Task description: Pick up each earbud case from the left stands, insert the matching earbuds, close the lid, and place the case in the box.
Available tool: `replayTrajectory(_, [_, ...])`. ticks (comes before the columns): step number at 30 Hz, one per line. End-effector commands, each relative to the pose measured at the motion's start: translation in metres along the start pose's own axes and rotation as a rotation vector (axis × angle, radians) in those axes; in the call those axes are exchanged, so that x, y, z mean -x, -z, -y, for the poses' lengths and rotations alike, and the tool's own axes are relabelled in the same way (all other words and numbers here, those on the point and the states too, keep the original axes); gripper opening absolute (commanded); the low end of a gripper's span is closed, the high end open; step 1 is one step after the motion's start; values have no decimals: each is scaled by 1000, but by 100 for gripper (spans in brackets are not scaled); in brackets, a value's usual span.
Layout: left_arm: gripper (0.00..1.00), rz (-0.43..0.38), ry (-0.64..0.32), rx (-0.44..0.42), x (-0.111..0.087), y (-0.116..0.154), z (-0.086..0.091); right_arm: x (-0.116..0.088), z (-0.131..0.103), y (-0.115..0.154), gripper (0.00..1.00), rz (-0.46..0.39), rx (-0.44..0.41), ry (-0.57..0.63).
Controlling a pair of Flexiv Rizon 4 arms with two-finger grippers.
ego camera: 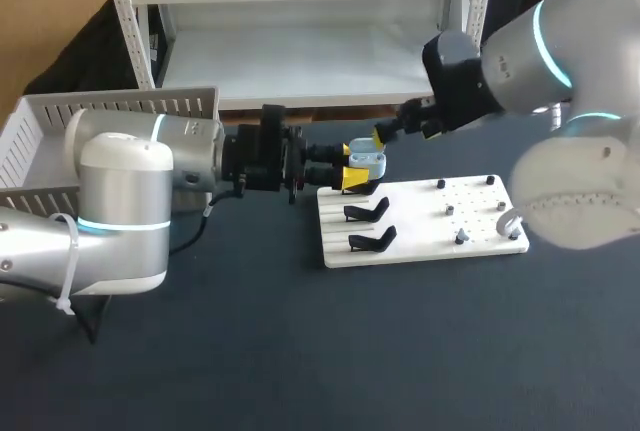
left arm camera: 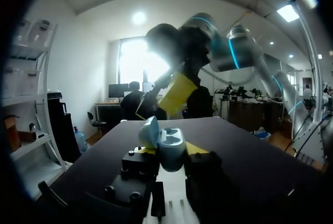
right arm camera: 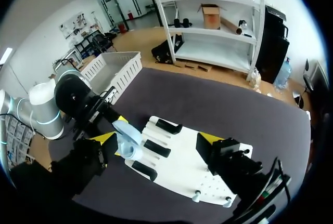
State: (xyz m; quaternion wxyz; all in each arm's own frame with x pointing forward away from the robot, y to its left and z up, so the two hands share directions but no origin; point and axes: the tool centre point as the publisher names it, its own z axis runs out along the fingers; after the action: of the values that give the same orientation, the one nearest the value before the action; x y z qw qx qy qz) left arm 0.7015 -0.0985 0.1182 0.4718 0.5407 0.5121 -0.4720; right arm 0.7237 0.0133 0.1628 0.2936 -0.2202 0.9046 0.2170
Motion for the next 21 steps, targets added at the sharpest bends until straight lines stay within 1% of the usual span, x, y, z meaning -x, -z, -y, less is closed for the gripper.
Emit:
replayTrajectory(1, [0, 1, 0, -3, -1, 0, -1, -5, 9, 32, 100, 10, -47, 16])
replayTrajectory(3, [0, 1, 0, -3, -1, 0, -1, -8, 18, 43, 100, 5, -78, 37])
replayTrajectory(6, [0, 4, -11, -2, 0, 1, -1, -18, 34, 55, 100, -26, -141, 64])
replayTrajectory(7, [0, 6, -16, -3, 0, 1, -2, -23, 40, 58, 100, -49, -154, 77])
replayTrajectory(11, [0, 15, -34, -5, 2, 1, -3, -43, 63, 62, 100, -120, -260, 95])
replayTrajectory(15, [0, 18, -39, -6, 2, 1, -4, -70, 87, 62, 100, -197, -359, 90])
replayTrajectory(19, [0, 18, -39, -6, 2, 1, -4, -92, 104, 64, 100, -274, -409, 44])
replayTrajectory(21, [0, 18, -39, -6, 2, 1, -4, -101, 108, 64, 100, -306, -428, 24])
